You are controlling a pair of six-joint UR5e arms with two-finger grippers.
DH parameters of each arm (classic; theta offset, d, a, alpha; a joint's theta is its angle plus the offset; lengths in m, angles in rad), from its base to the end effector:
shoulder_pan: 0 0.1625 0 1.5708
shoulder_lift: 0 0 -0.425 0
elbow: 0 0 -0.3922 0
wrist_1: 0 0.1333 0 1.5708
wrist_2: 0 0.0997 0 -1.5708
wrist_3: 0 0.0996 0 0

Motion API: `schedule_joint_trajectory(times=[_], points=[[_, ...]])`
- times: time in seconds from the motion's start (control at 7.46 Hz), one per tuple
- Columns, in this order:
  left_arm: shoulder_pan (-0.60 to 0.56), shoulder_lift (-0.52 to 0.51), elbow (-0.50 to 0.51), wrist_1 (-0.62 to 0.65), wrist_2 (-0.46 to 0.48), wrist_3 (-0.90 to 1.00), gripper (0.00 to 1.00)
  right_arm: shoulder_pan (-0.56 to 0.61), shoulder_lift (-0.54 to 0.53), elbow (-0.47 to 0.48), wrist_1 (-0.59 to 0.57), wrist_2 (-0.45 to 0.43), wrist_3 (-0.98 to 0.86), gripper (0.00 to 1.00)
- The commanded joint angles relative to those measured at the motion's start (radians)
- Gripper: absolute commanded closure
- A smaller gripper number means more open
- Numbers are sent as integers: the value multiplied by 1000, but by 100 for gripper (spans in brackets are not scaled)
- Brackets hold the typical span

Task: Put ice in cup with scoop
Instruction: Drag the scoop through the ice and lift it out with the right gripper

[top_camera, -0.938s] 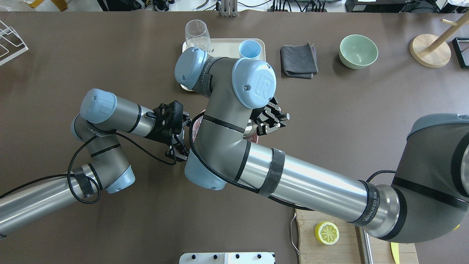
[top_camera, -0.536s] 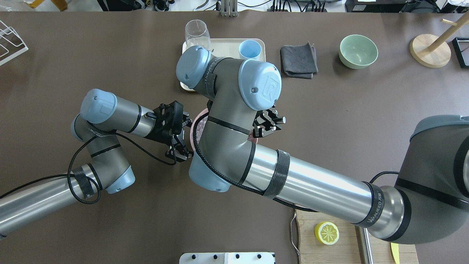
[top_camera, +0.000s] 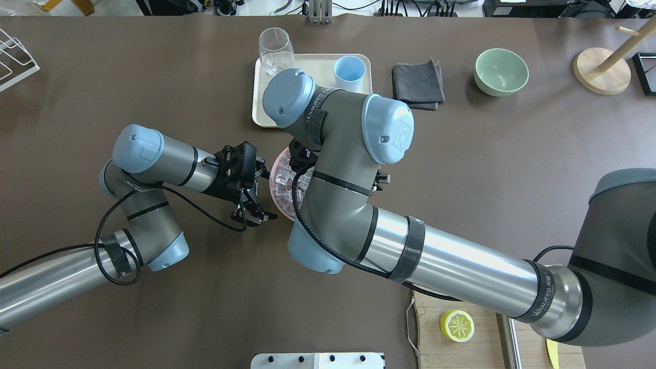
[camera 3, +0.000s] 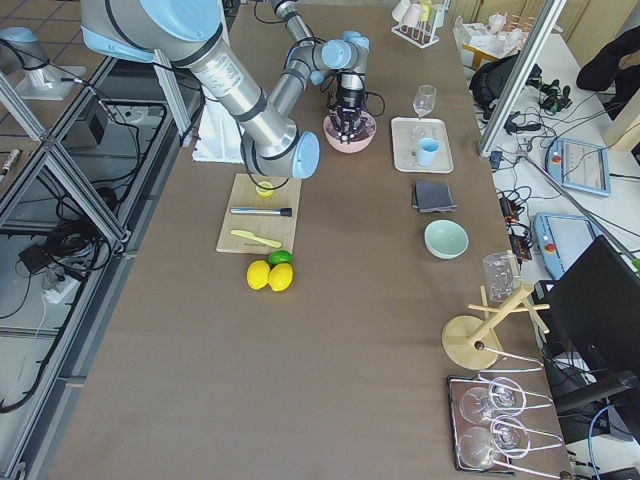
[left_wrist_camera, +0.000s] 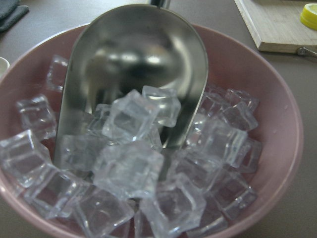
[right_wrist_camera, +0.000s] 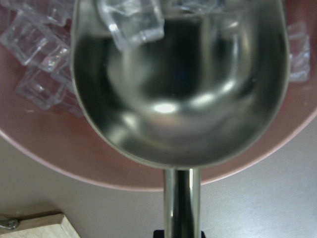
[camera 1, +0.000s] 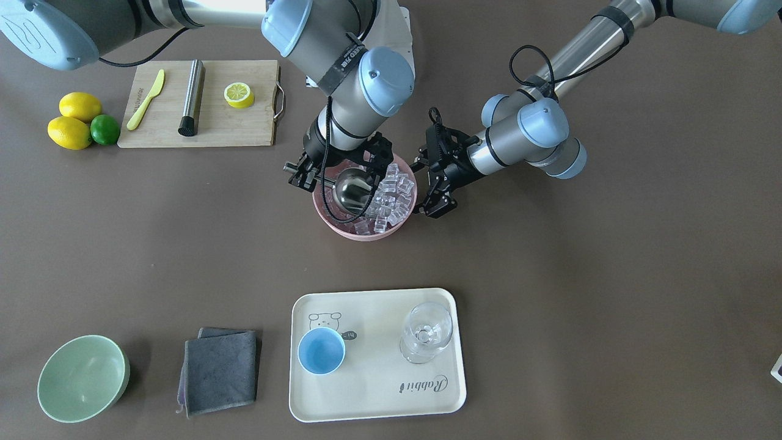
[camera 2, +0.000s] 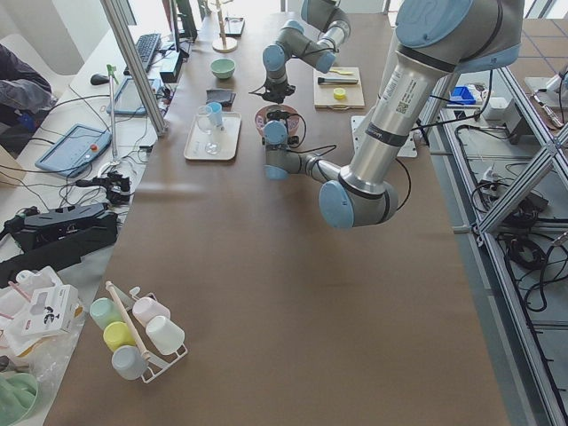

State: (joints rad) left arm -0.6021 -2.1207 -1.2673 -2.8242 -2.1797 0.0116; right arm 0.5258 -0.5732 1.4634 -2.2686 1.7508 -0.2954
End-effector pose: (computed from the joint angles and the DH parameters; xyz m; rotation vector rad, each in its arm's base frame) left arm 0.5263 -0.4543 0.3355 1.1418 1.1848 1.2202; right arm -0.5652 -0.4615 0.1653 0.1220 -0.2564 -1.3495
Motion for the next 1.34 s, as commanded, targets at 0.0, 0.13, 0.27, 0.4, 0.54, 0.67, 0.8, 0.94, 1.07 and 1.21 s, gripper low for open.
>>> schedule_joint_trajectory(times=[0.0,0.13,0.27,0.4,0.54,0.67,0.8,0.94,1.07,1.21], points=[[1,1,0,2,0,1,2,0,-57,82,20,7,12,100],[2,1,0,2,1,2,2,0,-80,115,20,6,21,100],[4,1,0,3,1,4,2,0,-89,132,20,6,21,100],[7,2,2,6,3,7,2,0,-99,152,20,6,22,100],[7,1,5,6,1,8,2,0,-115,175,21,7,24,100],[7,2,5,6,1,10,2,0,-135,214,21,9,56,100],[7,1,5,6,1,10,2,0,-167,260,29,9,80,100],[8,5,6,6,1,11,2,0,-192,277,91,9,96,100],[7,7,5,6,1,11,2,0,-212,299,118,10,123,100],[7,8,5,5,0,11,2,2,-237,316,162,12,143,100]])
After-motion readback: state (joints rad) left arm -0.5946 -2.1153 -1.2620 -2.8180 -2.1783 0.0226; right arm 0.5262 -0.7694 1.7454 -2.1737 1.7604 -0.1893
